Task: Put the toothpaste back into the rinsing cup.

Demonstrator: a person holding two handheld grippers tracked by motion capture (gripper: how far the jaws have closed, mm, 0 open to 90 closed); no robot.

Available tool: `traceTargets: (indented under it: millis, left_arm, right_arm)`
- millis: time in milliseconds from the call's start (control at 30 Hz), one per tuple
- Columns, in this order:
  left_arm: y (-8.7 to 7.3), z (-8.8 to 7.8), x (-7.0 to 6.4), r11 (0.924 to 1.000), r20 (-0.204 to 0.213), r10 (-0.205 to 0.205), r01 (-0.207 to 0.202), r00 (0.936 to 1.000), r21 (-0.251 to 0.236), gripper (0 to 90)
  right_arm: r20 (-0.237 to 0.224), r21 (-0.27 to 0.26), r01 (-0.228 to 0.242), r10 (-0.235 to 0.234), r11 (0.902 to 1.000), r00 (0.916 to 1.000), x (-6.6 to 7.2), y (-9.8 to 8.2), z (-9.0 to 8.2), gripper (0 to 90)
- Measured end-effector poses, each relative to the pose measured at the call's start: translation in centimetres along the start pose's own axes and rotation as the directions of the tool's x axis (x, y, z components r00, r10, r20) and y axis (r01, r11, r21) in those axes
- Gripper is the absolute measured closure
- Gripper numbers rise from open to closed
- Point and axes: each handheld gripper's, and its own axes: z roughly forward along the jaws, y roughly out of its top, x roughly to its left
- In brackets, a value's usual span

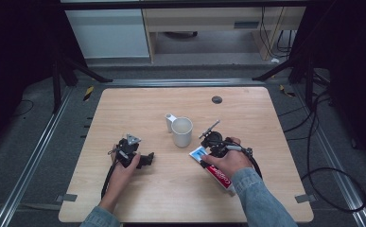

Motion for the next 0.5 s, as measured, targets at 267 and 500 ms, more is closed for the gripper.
traceTargets:
  millis: [267, 500]
  left_arm:
    - [-0.4, -0.4, 0.0, 1.0000, -0.003, -0.003, 0.003, 1.0000, 0.000, 0.0]
    - [-0.4, -0.4, 0.0, 1.0000, -0.003, -0.007, 0.007, 1.0000, -0.001, 0.0]
  right_arm:
    - [-0.016, 0.035, 0.004, -0.003, 0.9994, 0.9999, 0.7, 0.2, 1.0, 21.5]
    - [-0.013, 0.076, -0.018, 0.019, 0.9969, 0.9997, 0.0, -0.1, 2.3, 23.8]
